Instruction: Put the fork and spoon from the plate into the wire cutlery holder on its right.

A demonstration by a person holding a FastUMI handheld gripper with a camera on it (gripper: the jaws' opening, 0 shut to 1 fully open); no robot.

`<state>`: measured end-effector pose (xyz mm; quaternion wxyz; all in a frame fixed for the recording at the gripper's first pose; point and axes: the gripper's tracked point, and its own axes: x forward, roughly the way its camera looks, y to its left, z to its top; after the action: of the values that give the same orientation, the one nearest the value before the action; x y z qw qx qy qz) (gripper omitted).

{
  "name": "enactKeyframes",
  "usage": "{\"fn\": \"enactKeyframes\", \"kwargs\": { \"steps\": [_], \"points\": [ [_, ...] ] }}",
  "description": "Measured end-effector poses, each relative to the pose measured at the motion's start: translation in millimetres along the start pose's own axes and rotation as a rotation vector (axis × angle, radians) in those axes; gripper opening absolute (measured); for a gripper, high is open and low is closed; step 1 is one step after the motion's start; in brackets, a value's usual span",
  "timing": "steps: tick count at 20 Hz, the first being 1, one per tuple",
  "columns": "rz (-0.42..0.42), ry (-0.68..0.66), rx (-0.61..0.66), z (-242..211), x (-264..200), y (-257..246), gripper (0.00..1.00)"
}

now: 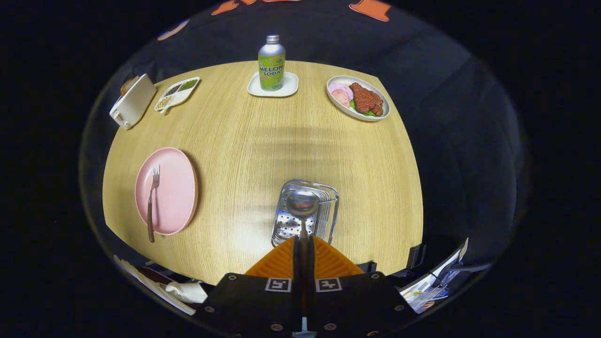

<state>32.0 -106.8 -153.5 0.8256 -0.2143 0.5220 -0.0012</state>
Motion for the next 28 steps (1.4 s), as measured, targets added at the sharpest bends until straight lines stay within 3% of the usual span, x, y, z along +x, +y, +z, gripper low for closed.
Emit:
{"fn": "enactKeyframes", "kwargs": {
  "steps": [7,12,15,19,20,21,28],
  "points": [
    [0.037,0.111,-0.030,-3.4,22.1,10.9,0.04],
    [0.035,0.045,0.007,12.3,12.3,7.9,0.17],
    [0.012,-0.036,0.008,22.6,-3.5,0.7,0.34],
    [-0.002,-0.166,0.029,34.7,-25.7,5.7,0.73],
    [-0.015,-0.202,0.022,37.7,-31.2,7.5,0.90],
    [-0.025,-0.237,0.018,40.8,-36.4,10.8,0.97],
    [0.069,-0.440,0.018,61.6,-66.5,83.3,1.00]
  ]
}}
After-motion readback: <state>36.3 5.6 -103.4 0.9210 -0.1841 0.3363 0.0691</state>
